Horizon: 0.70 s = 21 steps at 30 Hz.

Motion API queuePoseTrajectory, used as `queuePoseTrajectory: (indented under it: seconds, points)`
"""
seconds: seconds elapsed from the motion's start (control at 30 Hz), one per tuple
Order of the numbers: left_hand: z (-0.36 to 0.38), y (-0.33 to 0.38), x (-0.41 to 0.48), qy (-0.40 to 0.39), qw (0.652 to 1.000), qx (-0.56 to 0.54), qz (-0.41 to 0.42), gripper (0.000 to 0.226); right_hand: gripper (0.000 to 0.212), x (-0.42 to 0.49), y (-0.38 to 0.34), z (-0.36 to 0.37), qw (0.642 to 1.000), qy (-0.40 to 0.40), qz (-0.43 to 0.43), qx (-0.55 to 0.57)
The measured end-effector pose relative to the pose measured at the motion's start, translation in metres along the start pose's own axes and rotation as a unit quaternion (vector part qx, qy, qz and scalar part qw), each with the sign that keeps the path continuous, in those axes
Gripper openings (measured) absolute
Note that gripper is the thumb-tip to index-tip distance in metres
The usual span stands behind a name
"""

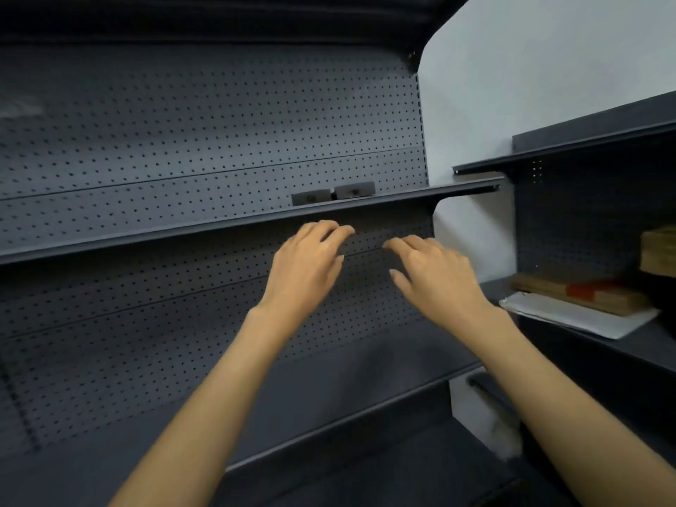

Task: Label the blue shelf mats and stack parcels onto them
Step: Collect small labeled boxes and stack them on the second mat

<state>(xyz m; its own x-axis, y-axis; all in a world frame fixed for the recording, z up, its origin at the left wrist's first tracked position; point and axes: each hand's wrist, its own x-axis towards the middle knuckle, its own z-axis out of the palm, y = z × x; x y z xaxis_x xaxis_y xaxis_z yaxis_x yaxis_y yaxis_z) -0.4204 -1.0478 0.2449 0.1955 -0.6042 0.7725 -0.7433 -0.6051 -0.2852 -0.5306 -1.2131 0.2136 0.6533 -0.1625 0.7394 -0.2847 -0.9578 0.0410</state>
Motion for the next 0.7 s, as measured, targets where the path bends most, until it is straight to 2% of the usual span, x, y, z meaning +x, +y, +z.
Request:
queuePoseTrajectory:
  seconds: [0.13, 0.27, 0.47, 0.7]
  points:
    - [0.012, -0.011, 0.027, 0.032, 0.998, 0.010, -0.049, 0.039, 0.047, 0.032, 0.008, 0.018, 0.999, 0.037, -0.006, 0.032]
    - [0.035, -0.035, 0.055, 0.030, 0.996, 0.031, -0.080, 0.037, 0.060, 0.072, 0.017, 0.041, 0.997, 0.060, -0.023, 0.046]
    - [0.074, -0.064, 0.092, 0.041, 0.991, 0.078, -0.103, 0.046, 0.079, 0.143, 0.021, 0.069, 0.993, 0.073, -0.074, 0.048]
    - [0.107, -0.068, 0.115, 0.008, 0.986, 0.084, -0.142, 0.057, 0.083, 0.193, 0.034, 0.105, 0.989, 0.059, -0.116, 0.068]
